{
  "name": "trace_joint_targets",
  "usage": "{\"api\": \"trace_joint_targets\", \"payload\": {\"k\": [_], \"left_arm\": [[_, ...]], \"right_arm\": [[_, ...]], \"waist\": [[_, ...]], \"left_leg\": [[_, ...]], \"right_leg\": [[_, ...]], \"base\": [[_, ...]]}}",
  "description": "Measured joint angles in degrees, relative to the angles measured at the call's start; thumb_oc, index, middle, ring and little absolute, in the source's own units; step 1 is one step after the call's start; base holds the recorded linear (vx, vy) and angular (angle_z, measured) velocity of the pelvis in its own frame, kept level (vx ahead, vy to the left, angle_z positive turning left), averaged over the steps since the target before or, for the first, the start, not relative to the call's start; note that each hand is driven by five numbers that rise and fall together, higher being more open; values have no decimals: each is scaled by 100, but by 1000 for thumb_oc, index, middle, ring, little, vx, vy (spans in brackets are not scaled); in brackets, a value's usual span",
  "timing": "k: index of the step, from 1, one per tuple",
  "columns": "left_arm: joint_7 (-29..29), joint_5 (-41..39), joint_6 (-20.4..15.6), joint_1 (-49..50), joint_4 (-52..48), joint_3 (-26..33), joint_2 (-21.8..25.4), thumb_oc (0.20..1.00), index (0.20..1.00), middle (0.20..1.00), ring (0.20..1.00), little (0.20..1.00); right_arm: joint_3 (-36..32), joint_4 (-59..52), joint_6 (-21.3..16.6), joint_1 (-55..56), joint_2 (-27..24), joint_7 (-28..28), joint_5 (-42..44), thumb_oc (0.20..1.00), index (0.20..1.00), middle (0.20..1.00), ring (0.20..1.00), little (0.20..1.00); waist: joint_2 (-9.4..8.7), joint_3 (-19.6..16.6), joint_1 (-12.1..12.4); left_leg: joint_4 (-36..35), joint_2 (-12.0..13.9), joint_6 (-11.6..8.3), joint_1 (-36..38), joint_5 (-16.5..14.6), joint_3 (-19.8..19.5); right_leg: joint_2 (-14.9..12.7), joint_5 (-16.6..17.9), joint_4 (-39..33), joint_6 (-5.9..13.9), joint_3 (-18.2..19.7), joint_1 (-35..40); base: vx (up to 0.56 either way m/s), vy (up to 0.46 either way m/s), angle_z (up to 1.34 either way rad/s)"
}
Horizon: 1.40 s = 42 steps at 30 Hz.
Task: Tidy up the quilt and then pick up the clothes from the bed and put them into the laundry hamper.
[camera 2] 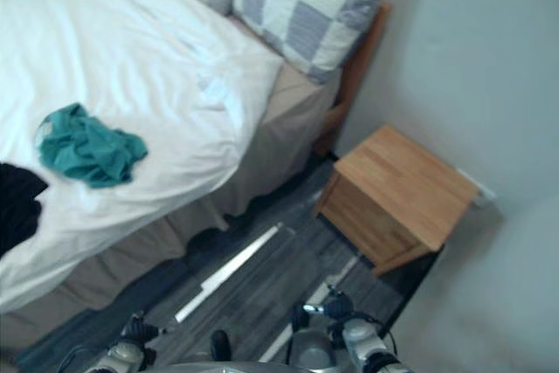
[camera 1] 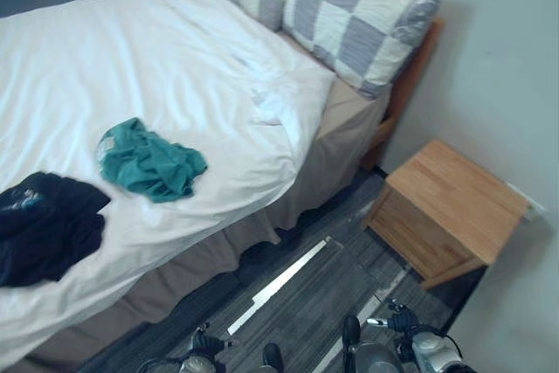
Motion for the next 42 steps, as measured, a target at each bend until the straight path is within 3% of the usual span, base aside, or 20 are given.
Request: {"api": "trace_joint_targets", "payload": {"k": [2, 4, 5, 9, 11, 12, 13, 14, 16, 17, 18, 20, 21, 22, 25, 28, 32, 37, 39, 42], "left_arm": [[162, -1963, -310, 37, 57, 1656, -344, 1000, 1000, 1000, 1000, 1000], [145, -2856, -304, 184, 227, 1701, -339, 1000, 1000, 1000, 1000, 1000], [81, -2988, -278, 362, 277, 1744, -338, 1000, 1000, 1000, 1000, 1000], [-121, -3288, -122, 1302, 497, 1934, -800, 1000, 1000, 1000, 1000, 1000], [-132, -3443, -125, 1099, 487, 2042, -664, 1000, 1000, 1000, 1000, 1000], [-170, -3471, -84, 1074, 397, 2105, -582, 1000, 1000, 1000, 1000, 1000], [-182, -3478, -54, 999, 270, 2039, -580, 1000, 1000, 1000, 1000, 1000], [-180, -3478, -28, 965, 234, 1995, -580, 1000, 1000, 1000, 1000, 1000], [-244, -3400, 44, 874, 231, 1989, -560, 1000, 1000, 1000, 1000, 1000], [-232, -3344, 40, 759, 156, 2007, -540, 1000, 1000, 1000, 1000, 1000], [-240, -3194, 80, 663, 313, 2042, -473, 1000, 1000, 1000, 1000, 1000], [-243, -2931, 80, 522, 278, 1957, -253, 1000, 1000, 1000, 1000, 1000], [-245, -2922, 76, 518, 247, 1946, -216, 1000, 1000, 1000, 1000, 1000], [-270, -2728, 25, 508, 205, 1942, 95, 1000, 1000, 1000, 1000, 1000], [-278, -2725, 10, 500, 270, 1866, 406, 1000, 1000, 1000, 1000, 1000], [-382, -2749, 21, 436, 401, 1864, 405, 1000, 1000, 1000, 1000, 1000], [-522, -2765, 41, 786, 474, 1864, 332, 1000, 1000, 1000, 1000, 1000], [-730, -2837, 107, 988, 369, 1549, -22, 1000, 1000, 1000, 1000, 1000], [-884, -2844, 101, 870, 122, 1275, -208, 1000, 1000, 1000, 1000, 1000], [-1013, -2988, 22, 705, -110, 1026, -299, 1000, 1000, 1000, 1000, 1000]], "right_arm": [[-227, -131, -13, 165, -71, -80, 488, 1000, 1000, 1000, 1000, 1000], [-73, -385, -53, 378, -146, -103, 676, 1000, 1000, 1000, 1000, 1000], [-63, -563, -38, 345, -211, -90, 685, 1000, 1000, 1000, 1000, 1000], [4, -2501, -198, -151, -1256, -172, 500, 1000, 1000, 1000, 1000, 1000], [-69, -2961, -55, -645, -1750, -299, 106, 1000, 1000, 1000, 1000, 1000], [-113, -3138, 112, -1042, -1987, -517, -141, 1000, 1000, 1000, 1000, 1000], [-247, -3484, 220, -1403, -2186, -670, -370, 1000, 1000, 1000, 1000, 1000], [-272, -3634, 219, -1432, -2234, -689, -407, 1000, 1000, 1000, 1000, 1000], [-217, -4375, 323, -1418, -2434, -646, -905, 1000, 1000, 1000, 1000, 1000], [-196, -4415, 361, -1479, -2304, -630, -1144, 1000, 1000, 1000, 1000, 1000], [-105, -4470, 455, -1507, -2181, -595, -1282, 1000, 1000, 1000, 1000, 1000], [259, -4645, 480, -1329, -2197, -522, -1552, 1000, 1000, 1000, 1000, 1000], [268, -4643, 485, -1324, -2191, -517, -1568, 1000, 1000, 1000, 1000, 1000], [268, -4584, 534, -1436, -2184, -517, -1710, 1000, 1000, 1000, 1000, 1000], [175, -4311, 703, -2221, -2271, -578, -1753, 1000, 1000, 1000, 1000, 1000], [81, -3996, 739, -2678, -2419, -607, -1781, 1000, 1000, 1000, 1000, 1000], [261, -3664, 877, -3241, -2476, -625, -1944, 1000, 1000, 1000, 1000, 1000], [361, -3217, 961, -4021, -2694, -675, -1991, 1000, 1000, 1000, 1000, 1000], [573, -3048, 965, -4502, -2959, -677, -1991, 1000, 1000, 1000, 1000, 1000], [815, -2703, 940, -5131, -3249, -769, -1974, 1000, 1000, 1000, 1000, 1000]], "waist": [[-32, -13, -19], [-256, -106, 34], [-227, -75, 118], [-82, -42, 281], [-528, 158, 324], [-698, 275, 321], [-779, 335, 435], [-769, 336, 477], [-536, 329, 239], [-478, 320, 251], [-496, 374, 289], [-551, 398, 130], [-599, 380, 107], [-888, 339, 164], [-979, 377, 142], [-878, 476, 322], [-928, 539, 521], [-724, 770, 602], [-590, 967, 580], [-380, 1183, 555]], "left_leg": [[1, 24, -168, 36, 23, -630], [-3, 1, -371, 80, 32, -1080], [-5, 104, -464, 162, -19, -1157], [230, 474, -887, 200, 134, -574], [1953, 433, -1079, -968, 103, -304], [2316, 591, -1011, -1430, 71, 495], [1801, 563, -982, -1416, 41, 936], [1650, 504, -983, -1394, 39, 937], [1180, 563, -665, -1288, 82, 1869], [852, 508, -485, -991, 99, 1860], [659, 570, -364, -923, 180, 1818], [555, 595, -322, -817, 231, 1616], [538, 565, -298, -788, 249, 1611], [443, 369, -224, -747, 242, 1587], [130, 218, -214, -797, 464, 1384], [-2, 149, -144, -885, 534, 969], [-33, 46, -288, -809, 477, 869], [1, 547, -728, -1156, 618, 871], [1, 668, -815, -1387, 697, 840], [1, 789, -853, -1634, 748, 860]], "right_leg": [[-20, 402, -5, -61, 213, 177], [-175, 778, 2, -257, 227, 488], [-81, 898, 2, -274, 94, 616], [343, 674, 6, -505, -76, 820], [130, 735, 10, -761, -449, 736], [148, 647, 2, -924, -631, 715], [206, 586, 3, -952, -662, 687], [222, 582, 2, -954, -664, 674], [363, 605, 38, -868, -1154, 802], [499, 576, 167, -775, -1102, 829], [473, 347, 760, -477, -1076, 602], [252, -103, 2304, -19, -1112, -29], [207, -134, 2383, -26, -1117, -76], [-129, -227, 2713, 51, -912, -407], [-255, -189, 1255, 34, -800, -396], [-339, 119, -5, 140, -454, -323], [-606, 362, -3, 119, -639, -476], [-103, 1268, -1, -252, -716, -832], [67, 1390, 33, -465, -743, -1074], [171, 1414, 34, -501, -767, -1322]], "base": [[388, -333, 162], [469, -342, 164], [480, -356, 82], [242, -381, 17], [117, -220, 72], [283, -164, 60], [352, -104, 51], [230, -67, 28], [214, 2, 63], [246, -51, 25], [82, -69, 0], [44, -21, 44], [92, -74, 35], [152, -175, 22], [162, -213, 46], [179, -224, 59], [156, -236, 40], [47, -247, 5], [19, -146, -8], [-3, -187, -10]]}}
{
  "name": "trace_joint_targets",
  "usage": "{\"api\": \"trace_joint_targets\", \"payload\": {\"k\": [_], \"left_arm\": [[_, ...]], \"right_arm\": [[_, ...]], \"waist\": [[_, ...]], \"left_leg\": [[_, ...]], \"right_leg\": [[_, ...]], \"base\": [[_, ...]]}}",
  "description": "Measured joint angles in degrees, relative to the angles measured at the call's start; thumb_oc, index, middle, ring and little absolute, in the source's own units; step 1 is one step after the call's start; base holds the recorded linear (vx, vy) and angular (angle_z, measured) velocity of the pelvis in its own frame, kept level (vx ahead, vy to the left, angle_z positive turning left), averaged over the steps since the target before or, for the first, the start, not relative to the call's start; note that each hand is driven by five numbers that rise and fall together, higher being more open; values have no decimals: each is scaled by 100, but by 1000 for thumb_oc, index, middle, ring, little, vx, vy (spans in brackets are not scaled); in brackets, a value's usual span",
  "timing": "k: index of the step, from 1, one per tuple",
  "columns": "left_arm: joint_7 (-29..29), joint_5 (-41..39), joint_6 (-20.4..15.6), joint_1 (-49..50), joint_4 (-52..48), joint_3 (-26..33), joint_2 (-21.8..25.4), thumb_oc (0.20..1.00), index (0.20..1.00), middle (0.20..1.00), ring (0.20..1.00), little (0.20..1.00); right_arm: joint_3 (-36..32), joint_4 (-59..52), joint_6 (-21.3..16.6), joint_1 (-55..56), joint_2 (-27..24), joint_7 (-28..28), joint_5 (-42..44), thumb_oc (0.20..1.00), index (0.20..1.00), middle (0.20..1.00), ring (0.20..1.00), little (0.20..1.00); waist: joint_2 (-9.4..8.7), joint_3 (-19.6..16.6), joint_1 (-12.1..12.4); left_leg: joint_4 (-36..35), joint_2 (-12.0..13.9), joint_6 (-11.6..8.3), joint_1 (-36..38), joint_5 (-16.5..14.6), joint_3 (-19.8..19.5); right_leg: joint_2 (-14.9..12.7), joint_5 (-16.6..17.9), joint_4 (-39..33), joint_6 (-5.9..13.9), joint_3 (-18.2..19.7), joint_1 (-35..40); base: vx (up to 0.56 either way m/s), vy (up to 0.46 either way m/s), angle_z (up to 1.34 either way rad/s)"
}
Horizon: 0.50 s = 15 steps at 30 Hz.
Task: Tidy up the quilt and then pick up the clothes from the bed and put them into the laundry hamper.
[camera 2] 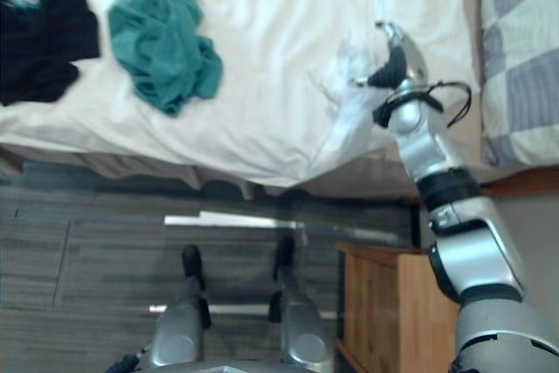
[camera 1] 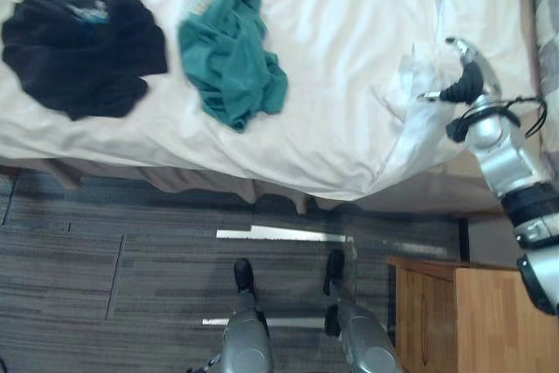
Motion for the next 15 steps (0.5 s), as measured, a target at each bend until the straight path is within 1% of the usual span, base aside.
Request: {"api": "trace_joint_targets", "payload": {"k": [1, 3, 4, 5, 7, 9, 11, 14, 15], "left_arm": [[-90, -67, -21, -31, -143, -168, 28, 1000, 1000, 1000, 1000, 1000], [-144, -71, -53, -55, -210, -300, 45, 1000, 1000, 1000, 1000, 1000], [-200, -73, -46, -112, -240, -325, 39, 1000, 1000, 1000, 1000, 1000], [-245, -92, -45, -137, -299, -368, 20, 1000, 1000, 1000, 1000, 1000], [-322, -302, -49, -196, -316, -409, 18, 1000, 1000, 1000, 1000, 1000], [-349, -492, -47, -224, -316, -422, 0, 1000, 1000, 1000, 1000, 1000], [-361, -529, -37, -224, -312, -426, 1, 1000, 1000, 1000, 1000, 1000], [-371, -554, -32, -233, -324, -413, 9, 1000, 1000, 1000, 1000, 1000], [-374, -673, -28, -233, -345, -406, 5, 1000, 1000, 1000, 1000, 1000]], "right_arm": [[199, 171, -7, -368, -156, -48, 10, 1000, 1000, 1000, 1000, 1000], [332, 411, -63, -743, -207, -66, 91, 1000, 1000, 1000, 1000, 1000], [343, 527, -66, -957, -238, -67, 128, 539, 539, 539, 539, 539], [470, 687, -111, -1104, -240, -65, 274, 206, 206, 206, 206, 206], [558, 925, -139, -1243, -238, -58, 522, 200, 200, 200, 200, 200], [592, 1292, -270, -1337, -236, -50, 734, 200, 200, 200, 200, 200], [592, 1435, -307, -1419, -244, -21, 906, 200, 200, 200, 200, 200], [533, 1456, -355, -1352, -279, -3, 1052, 200, 200, 200, 200, 200], [467, 1372, -382, -1116, -341, -7, 1143, 200, 200, 200, 200, 200]], "waist": [[114, 105, -14], [243, 191, -5], [297, 295, -3], [344, 365, 30], [395, 389, 46], [401, 394, 61], [404, 393, 49], [402, 390, 25], [402, 390, 20]], "left_leg": [[0, 55, -30, -149, 21, 0], [1, 112, -48, -329, 72, -7], [1, 135, -54, -416, 76, -19], [0, 150, -79, -480, 110, -23], [1, 195, -91, -593, 118, -55], [1, 226, -103, -637, 125, -62], [1, 235, -103, -635, 125, -68], [1, 259, -103, -573, 125, -92], [0, 250, -104, -511, 125, -150]], "right_leg": [[64, 8, 1, -14, -6, -162], [124, 7, 1, -17, -20, -340], [141, 51, 3, -81, -34, -417], [156, 61, 2, -98, -65, -483], [188, 51, 3, -112, -111, -576], [218, 48, 2, -116, -126, -612], [226, 21, 2, -154, -129, -604], [225, 21, 2, -153, -142, -525], [209, 20, 2, -154, -169, -426]], "base": [[-13, -126, -3], [0, -141, -3], [5, -155, 1], [0, -115, 2], [11, -68, 5], [33, -56, 3], [42, -22, 0], [82, 14, 5], [37, 26, 13]]}}
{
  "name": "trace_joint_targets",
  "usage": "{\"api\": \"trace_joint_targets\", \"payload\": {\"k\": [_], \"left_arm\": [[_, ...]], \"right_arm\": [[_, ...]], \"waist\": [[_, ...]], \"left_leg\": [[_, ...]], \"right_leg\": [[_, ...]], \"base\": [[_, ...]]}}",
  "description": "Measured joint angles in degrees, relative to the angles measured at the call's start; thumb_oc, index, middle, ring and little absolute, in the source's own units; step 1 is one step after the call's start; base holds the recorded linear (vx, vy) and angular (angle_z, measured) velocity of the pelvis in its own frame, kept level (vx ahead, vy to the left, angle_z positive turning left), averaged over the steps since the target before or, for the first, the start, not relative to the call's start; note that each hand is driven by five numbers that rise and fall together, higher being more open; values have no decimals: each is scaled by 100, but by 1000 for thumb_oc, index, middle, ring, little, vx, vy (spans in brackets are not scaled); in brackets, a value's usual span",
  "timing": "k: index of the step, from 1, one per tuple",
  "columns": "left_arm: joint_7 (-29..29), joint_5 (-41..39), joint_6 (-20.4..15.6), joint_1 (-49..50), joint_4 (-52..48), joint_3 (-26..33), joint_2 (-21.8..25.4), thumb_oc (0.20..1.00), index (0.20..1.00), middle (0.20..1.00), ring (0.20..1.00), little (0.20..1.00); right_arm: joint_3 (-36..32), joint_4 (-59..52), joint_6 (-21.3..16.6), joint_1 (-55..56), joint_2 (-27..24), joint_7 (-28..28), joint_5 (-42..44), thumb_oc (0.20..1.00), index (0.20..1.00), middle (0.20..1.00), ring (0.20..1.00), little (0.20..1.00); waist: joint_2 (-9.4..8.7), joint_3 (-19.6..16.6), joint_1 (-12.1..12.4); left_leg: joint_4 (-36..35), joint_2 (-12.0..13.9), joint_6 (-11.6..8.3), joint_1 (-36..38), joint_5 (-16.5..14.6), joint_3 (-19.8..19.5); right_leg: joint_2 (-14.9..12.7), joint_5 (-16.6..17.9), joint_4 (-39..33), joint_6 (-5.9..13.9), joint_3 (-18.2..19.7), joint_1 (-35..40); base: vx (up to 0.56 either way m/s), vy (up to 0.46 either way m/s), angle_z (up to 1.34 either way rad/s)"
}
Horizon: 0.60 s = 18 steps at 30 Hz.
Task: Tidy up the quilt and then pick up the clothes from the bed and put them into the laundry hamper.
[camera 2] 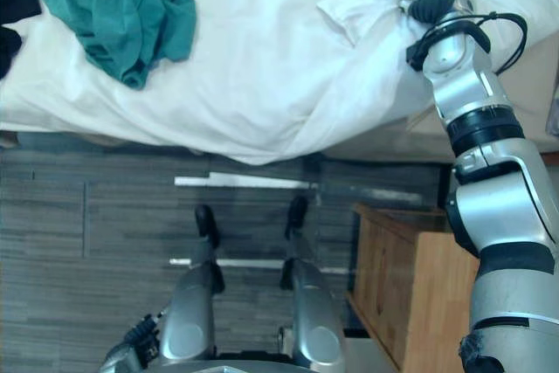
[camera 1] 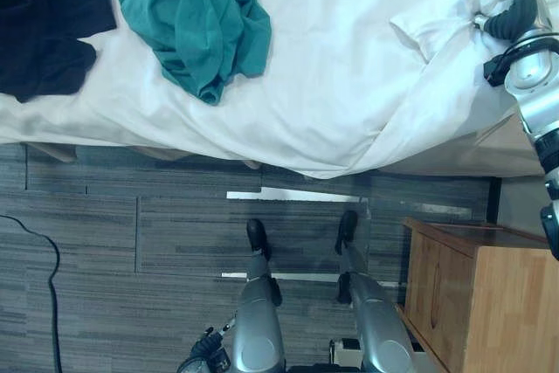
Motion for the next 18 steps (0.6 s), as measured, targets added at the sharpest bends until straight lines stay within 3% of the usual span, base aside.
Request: {"api": "trace_joint_targets", "payload": {"k": [3, 4, 5, 6, 11, 14, 18], "left_arm": [[35, -70, 9, -61, -16, 15, -44, 1000, 1000, 1000, 1000, 1000], [48, -68, 25, -112, -6, 80, -45, 1000, 1000, 1000, 1000, 1000], [64, -68, 43, -136, -48, 125, -61, 1000, 1000, 1000, 1000, 1000], [101, -64, 58, -166, -62, 239, -47, 1000, 1000, 1000, 1000, 1000], [447, 52, 84, -301, 23, 556, -94, 1000, 1000, 1000, 1000, 1000], [566, 245, 157, -276, 192, 703, -242, 1000, 1000, 1000, 1000, 1000], [758, 374, 292, -236, 358, 697, -205, 1000, 1000, 1000, 1000, 1000]], "right_arm": [[-515, -448, 22, 813, -11, -28, 65, 200, 200, 200, 200, 200], [-889, -821, 34, 1198, 13, -38, 66, 824, 824, 824, 824, 824], [-1305, -1240, 26, 1783, 144, -114, 81, 1000, 1000, 1000, 1000, 1000], [-1915, -1665, -3, 2477, 494, -207, 91, 1000, 1000, 1000, 1000, 1000], [-2956, -1929, -81, 4751, 1729, -660, 516, 1000, 1000, 1000, 1000, 1000], [-3355, -1655, -163, 5630, 1996, -892, 919, 1000, 1000, 1000, 1000, 1000], [-3604, -901, 86, 6305, 2055, -987, 1878, 1000, 1000, 1000, 1000, 1000]], "waist": [[-8, -11, -46], [-15, -13, -48], [-54, -35, -90], [-95, -56, -146], [-276, -717, -587], [-277, -1190, -790], [-333, -1681, -1058]], "left_leg": [[-1, -14, -22, 270, -22, -46], [-2, -15, -54, 338, -59, -43], [-1, -33, -60, 475, -66, -41], [-5, -54, -46, 686, -92, -27], [-42, -76, -53, 1263, -312, 176], [-44, -65, -62, 1539, -407, 289], [-45, -8, -83, 1741, -473, 407]], "right_leg": [[-14, -70, -2, -51, -22, 312], [-20, -100, -3, -55, -15, 400], [-17, -104, -3, -57, -16, 530], [-54, -120, -4, -39, 6, 731], [-82, -233, -7, 8, 227, 1174], [-67, -295, -35, 31, 299, 1385], [-10, -361, -37, 42, 372, 1544]], "base": [[80, 58, 14], [106, 84, 13], [94, 97, 2], [83, 107, -7], [112, 127, -20], [21, 64, -22], [20, 46, -12]]}}
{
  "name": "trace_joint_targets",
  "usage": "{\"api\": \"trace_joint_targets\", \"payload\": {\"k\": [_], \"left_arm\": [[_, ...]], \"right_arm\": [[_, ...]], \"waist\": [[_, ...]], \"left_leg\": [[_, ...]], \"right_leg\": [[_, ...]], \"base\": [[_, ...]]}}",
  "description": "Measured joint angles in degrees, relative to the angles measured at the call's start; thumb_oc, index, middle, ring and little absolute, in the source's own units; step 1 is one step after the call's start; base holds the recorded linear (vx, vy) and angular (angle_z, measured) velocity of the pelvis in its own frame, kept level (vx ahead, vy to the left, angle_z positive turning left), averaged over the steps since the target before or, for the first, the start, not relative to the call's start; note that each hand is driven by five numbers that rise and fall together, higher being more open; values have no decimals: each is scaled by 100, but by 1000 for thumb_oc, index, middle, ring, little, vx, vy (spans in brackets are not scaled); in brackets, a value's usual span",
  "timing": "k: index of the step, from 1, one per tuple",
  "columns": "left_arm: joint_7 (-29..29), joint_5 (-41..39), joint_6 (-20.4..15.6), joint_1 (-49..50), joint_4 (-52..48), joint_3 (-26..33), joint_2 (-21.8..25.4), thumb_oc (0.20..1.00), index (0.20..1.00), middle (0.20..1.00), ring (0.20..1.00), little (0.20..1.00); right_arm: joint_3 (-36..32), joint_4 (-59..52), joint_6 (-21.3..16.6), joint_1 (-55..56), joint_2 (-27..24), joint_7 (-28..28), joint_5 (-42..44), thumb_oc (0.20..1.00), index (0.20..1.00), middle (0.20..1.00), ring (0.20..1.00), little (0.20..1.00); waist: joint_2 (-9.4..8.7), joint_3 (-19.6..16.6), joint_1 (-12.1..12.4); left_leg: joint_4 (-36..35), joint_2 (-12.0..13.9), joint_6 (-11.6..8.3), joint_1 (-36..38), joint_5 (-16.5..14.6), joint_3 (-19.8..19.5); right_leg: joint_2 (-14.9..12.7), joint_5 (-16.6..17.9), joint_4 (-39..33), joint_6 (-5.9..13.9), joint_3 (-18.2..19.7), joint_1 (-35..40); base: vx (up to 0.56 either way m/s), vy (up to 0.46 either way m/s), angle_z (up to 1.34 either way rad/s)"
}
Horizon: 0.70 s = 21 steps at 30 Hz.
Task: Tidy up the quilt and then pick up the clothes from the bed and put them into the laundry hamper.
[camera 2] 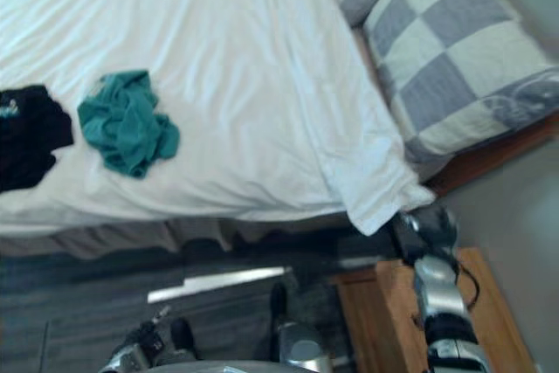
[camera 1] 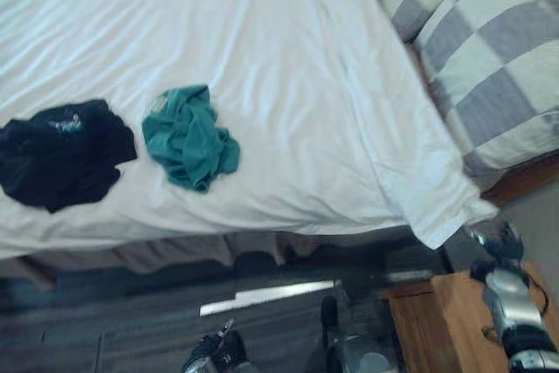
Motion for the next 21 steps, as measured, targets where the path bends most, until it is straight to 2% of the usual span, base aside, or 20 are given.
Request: {"api": "trace_joint_targets", "payload": {"k": [4, 5, 6, 8, 11, 12, 13, 15, 17, 19, 21], "left_arm": [[53, 76, 128, 25, 157, 3, 8, 1000, 1000, 1000, 1000, 1000], [54, 73, 168, 78, 214, 5, -12, 1000, 1000, 1000, 1000, 1000], [53, 71, 216, 112, 268, 1, -28, 1000, 1000, 1000, 1000, 1000], [43, 66, 216, 205, 255, -13, -74, 1000, 1000, 1000, 1000, 1000], [3, 69, 240, 430, 247, -25, -34, 1000, 1000, 1000, 1000, 1000], [-24, 69, 203, 487, 232, -33, 24, 1000, 1000, 1000, 1000, 1000], [-19, 85, 210, 426, 249, -76, 16, 1000, 1000, 1000, 1000, 1000], [-42, 102, 190, 479, 248, -101, 73, 1000, 1000, 1000, 1000, 1000], [-41, 104, 151, 485, 246, -159, 93, 1000, 1000, 1000, 1000, 1000], [-14, 55, 97, 534, 96, -275, 87, 1000, 1000, 1000, 1000, 1000], [-6, 33, -58, 358, 8, -390, 155, 1000, 1000, 1000, 1000, 1000]], "right_arm": [[-251, 67, 68, 214, -7, -85, 957, 1000, 1000, 1000, 1000, 1000], [-293, -80, 63, 213, -16, -169, 1175, 266, 266, 266, 266, 266], [-311, -344, 22, 201, -56, -216, 1279, 200, 200, 200, 200, 200], [-310, -722, 5, 130, -132, -276, 1278, 200, 200, 200, 200, 200], [-30, -1055, -116, -767, -567, -401, 1247, 200, 200, 200, 200, 200], [274, -1069, -138, -1264, -822, -416, 1229, 200, 200, 200, 200, 200], [353, -1142, -315, -1627, -1061, -371, 1129, 200, 200, 200, 200, 200], [628, -1186, -383, -2443, -1271, -407, 984, 200, 200, 200, 200, 200], [886, -1160, -456, -3111, -1396, -420, 792, 200, 200, 200, 200, 200], [1217, -937, -504, -3834, -1346, -442, 618, 200, 200, 200, 200, 200], [1486, -292, -494, -4556, -1332, -387, 573, 200, 200, 200, 200, 200]], "waist": [[-16, -115, -166], [-15, -127, -168], [-8, -144, -167], [3, -209, -159], [55, -218, -117], [108, -220, -77], [129, -202, -53], [186, -141, 150], [259, 15, 272], [286, 357, 497], [224, 733, 610]], "left_leg": [[0, 2, -24, 62, -20, 42], [-1, 9, -23, 48, -20, 54], [0, 17, -23, 22, -20, 50], [0, 21, -9, -74, -10, 46], [0, 12, 77, -140, 84, 42], [0, 6, 88, -221, 109, 50], [2, -11, 74, -271, 131, 52], [4, -15, 94, -365, 200, 71], [9, -40, 96, -450, 243, 47], [152, -69, 68, -663, 335, -8], [411, -48, 63, -956, 221, -21]], "right_leg": [[-3, -19, 0, -30, 19, -3], [-1, -19, 0, -30, 18, -3], [3, -18, 0, -30, 12, -29], [7, -18, 0, -30, 4, -125], [-1, 26, 0, 29, 2, -218], [-4, 52, -1, 65, 20, -283], [-12, 63, 1, 79, 46, -375], [-10, 102, 0, 132, 73, -494], [-32, 143, 15, 190, 85, -577], [-72, 153, 178, 195, 34, -752], [-138, 50, 618, 45, 33, -1140]], "base": [[-7, 36, -10], [-24, 15, -11], [-19, 4, -6], [0, 0, 0], [-85, -11, -3], [-121, -4, 0], [-87, -1, 5], [-142, -21, -4], [-144, -33, 1], [-263, -93, 12], [-93, -56, 7]]}}
